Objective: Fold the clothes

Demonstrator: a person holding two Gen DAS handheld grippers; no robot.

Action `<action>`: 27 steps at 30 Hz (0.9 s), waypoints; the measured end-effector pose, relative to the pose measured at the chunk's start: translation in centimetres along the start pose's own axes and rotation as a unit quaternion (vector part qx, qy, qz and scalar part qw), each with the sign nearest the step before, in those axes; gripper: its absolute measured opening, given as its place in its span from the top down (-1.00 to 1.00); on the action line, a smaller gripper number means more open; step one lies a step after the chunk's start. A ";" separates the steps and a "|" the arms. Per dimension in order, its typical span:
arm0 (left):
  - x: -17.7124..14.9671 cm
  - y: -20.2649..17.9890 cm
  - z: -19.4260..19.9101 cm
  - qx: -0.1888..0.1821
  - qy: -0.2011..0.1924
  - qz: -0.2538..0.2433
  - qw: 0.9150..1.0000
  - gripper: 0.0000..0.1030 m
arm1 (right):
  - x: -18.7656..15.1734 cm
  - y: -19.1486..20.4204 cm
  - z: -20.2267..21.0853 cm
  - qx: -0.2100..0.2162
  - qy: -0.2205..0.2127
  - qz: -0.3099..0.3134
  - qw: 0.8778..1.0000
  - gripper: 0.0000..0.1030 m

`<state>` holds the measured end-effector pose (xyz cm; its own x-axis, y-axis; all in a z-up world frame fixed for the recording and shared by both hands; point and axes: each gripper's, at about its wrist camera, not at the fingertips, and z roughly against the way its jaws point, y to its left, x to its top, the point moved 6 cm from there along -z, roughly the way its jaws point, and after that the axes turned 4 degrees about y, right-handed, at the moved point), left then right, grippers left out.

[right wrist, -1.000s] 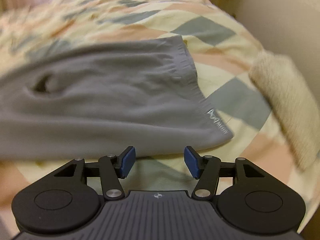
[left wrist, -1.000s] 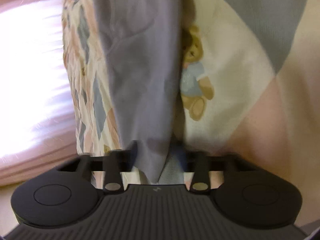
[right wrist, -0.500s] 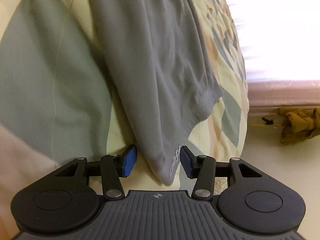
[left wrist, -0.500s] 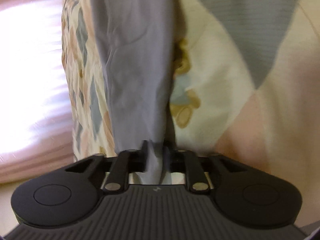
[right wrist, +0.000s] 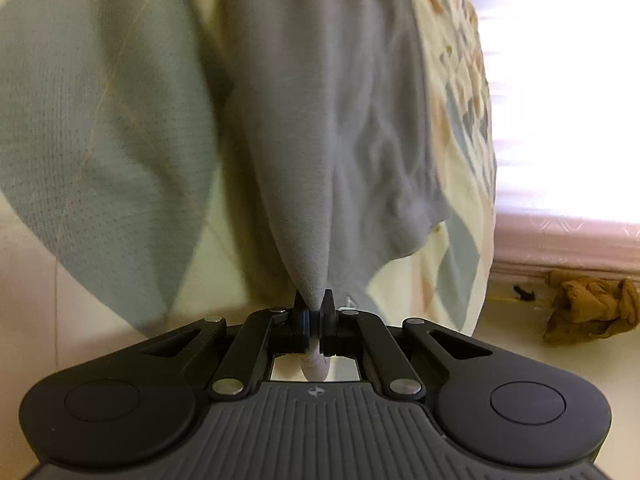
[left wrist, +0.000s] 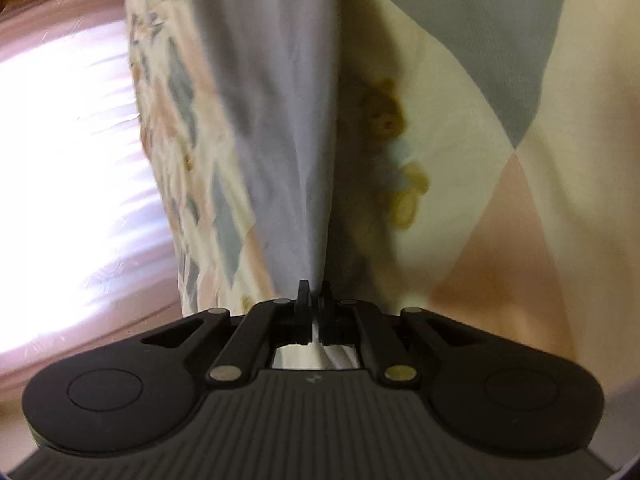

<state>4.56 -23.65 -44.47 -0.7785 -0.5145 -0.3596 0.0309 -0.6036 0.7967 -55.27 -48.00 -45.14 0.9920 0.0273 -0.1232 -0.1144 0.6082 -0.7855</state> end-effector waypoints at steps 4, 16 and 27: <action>-2.0 1.8 4.6 -0.008 0.007 0.010 1.000 0.95 | -1.0 -2.6 3.5 -0.003 -0.028 0.006 1.000 0.99; -4.9 -7.1 12.0 -0.095 0.049 0.032 0.994 0.95 | -1.8 0.4 11.9 0.097 -0.047 0.020 0.994 0.98; -8.9 -7.2 11.5 -0.182 0.109 0.140 0.967 0.37 | -2.8 5.3 10.5 0.145 0.037 0.031 0.988 -0.04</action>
<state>4.03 -7.67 -41.43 -0.5586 -0.7807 -0.2802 0.4700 -0.5762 0.6686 -58.13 -36.49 -42.56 0.9759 0.0195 -0.2175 -0.1432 0.8090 -0.5700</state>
